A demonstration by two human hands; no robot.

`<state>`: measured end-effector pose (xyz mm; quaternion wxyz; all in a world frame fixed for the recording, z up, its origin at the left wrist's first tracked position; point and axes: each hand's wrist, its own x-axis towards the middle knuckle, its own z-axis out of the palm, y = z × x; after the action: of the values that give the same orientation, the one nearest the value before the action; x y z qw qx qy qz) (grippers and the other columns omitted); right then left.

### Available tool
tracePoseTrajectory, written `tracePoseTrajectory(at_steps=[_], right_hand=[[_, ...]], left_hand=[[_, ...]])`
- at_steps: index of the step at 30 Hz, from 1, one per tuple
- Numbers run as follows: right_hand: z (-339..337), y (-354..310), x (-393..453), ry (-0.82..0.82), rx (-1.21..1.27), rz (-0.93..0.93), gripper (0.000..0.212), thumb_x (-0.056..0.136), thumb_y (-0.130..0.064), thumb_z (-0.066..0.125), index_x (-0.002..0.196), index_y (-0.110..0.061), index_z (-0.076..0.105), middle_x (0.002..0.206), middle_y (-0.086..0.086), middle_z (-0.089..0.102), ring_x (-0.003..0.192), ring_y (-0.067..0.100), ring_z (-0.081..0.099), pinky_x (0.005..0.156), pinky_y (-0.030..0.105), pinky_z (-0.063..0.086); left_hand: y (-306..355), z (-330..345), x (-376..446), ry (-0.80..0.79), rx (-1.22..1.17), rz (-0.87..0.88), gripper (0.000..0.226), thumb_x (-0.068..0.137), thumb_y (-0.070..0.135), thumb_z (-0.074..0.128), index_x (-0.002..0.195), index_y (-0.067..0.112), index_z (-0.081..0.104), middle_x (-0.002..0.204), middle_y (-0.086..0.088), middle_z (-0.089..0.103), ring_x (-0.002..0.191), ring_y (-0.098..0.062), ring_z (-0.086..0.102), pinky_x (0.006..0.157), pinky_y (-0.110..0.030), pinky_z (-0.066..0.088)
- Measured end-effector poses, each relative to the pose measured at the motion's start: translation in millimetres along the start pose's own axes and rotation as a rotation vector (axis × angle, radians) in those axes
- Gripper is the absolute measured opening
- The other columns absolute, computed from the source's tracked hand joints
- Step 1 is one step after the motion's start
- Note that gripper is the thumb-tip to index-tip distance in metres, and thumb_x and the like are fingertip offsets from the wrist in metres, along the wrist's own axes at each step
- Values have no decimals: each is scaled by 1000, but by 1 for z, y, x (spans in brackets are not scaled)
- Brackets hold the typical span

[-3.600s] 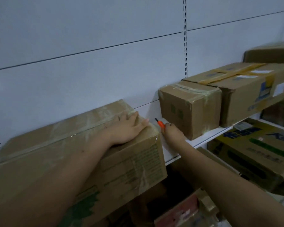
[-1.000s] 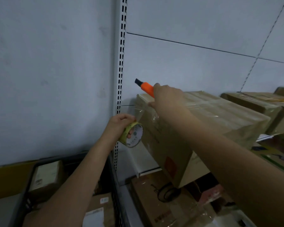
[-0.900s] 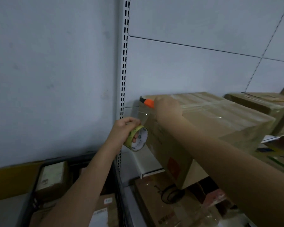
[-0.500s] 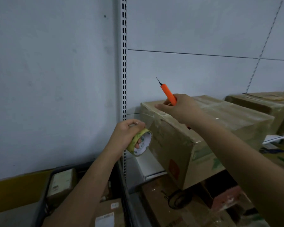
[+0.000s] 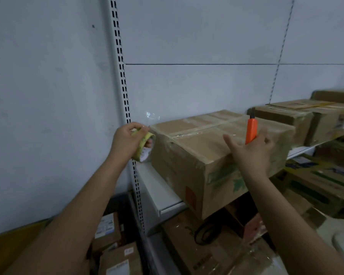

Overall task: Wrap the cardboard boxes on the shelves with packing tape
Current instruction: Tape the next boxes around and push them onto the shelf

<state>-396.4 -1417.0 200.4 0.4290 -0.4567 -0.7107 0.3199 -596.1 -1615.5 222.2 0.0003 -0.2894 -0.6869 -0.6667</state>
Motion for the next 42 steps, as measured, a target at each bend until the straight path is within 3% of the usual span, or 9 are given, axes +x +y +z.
tracePoseTrajectory(at_steps=[5, 8, 11, 15, 23, 29, 31, 37, 42], right_hand=[[11, 23, 19, -140, 92, 171, 96, 76, -56, 75, 149, -14, 28, 148, 15, 30, 123, 41, 47, 92, 57, 52], [13, 27, 22, -160, 75, 137, 90, 77, -56, 71, 147, -15, 32, 151, 14, 29, 122, 40, 49, 93, 57, 51], [14, 29, 22, -175, 78, 106, 86, 77, -57, 67, 146, -18, 34, 152, 13, 28, 116, 38, 53, 90, 56, 54], [13, 29, 22, -179, 61, 88, 83, 85, -51, 65, 152, -20, 28, 156, 13, 22, 119, 37, 51, 96, 50, 51], [4, 26, 18, -223, 50, 86, 73, 88, -47, 64, 149, -19, 35, 158, 14, 18, 115, 33, 55, 89, 40, 49], [-13, 34, 16, -263, 23, 69, 65, 92, -44, 61, 146, -17, 38, 160, 13, 15, 90, 18, 51, 79, 33, 40], [-17, 39, 17, -268, 17, 55, 65, 90, -47, 62, 143, -19, 40, 158, 14, 20, 94, 22, 55, 80, 36, 44], [-39, 58, 14, -338, 107, 25, 74, 66, -65, 58, 128, -28, 49, 127, 6, 51, 102, 32, 62, 86, 52, 56], [-81, 80, 36, -442, 284, -11, 30, 91, -33, 66, 110, -33, 44, 100, -3, 55, 85, 17, 58, 71, 32, 51]], left_hand=[[-6, 10, 55, 12, -128, -89, 19, 97, 10, 62, 107, -7, 62, 69, -12, 73, 56, -16, 71, 58, -28, 60], [-15, 15, 93, 58, -108, -82, 9, 98, 16, 61, 91, 11, 58, 71, -13, 72, 66, -23, 73, 72, -43, 62], [-25, 17, 118, 57, 271, 2, 14, 95, 35, 59, 91, 21, 60, 87, -5, 75, 88, -27, 72, 85, -43, 59], [-37, 40, 126, 7, 596, 23, 31, 99, 33, 53, 116, 9, 64, 122, -14, 64, 112, -34, 59, 89, -36, 46], [-54, 62, 128, 12, 680, -24, 36, 103, 29, 45, 127, 4, 50, 126, -22, 58, 115, -39, 54, 82, -36, 38], [-50, 55, 118, 44, 773, 71, 29, 97, 32, 52, 111, 8, 60, 107, -17, 67, 95, -36, 63, 76, -35, 45], [-49, 47, 106, 75, 811, 81, 26, 95, 35, 54, 105, 12, 61, 97, -13, 68, 86, -34, 64, 76, -38, 51], [-27, 30, 42, 202, 856, 75, 22, 91, 35, 61, 100, 15, 66, 98, -11, 69, 87, -35, 65, 76, -35, 48], [-3, 37, -19, 325, 874, 60, 16, 86, 32, 63, 88, 17, 64, 85, -6, 66, 76, -25, 58, 67, -30, 41]])
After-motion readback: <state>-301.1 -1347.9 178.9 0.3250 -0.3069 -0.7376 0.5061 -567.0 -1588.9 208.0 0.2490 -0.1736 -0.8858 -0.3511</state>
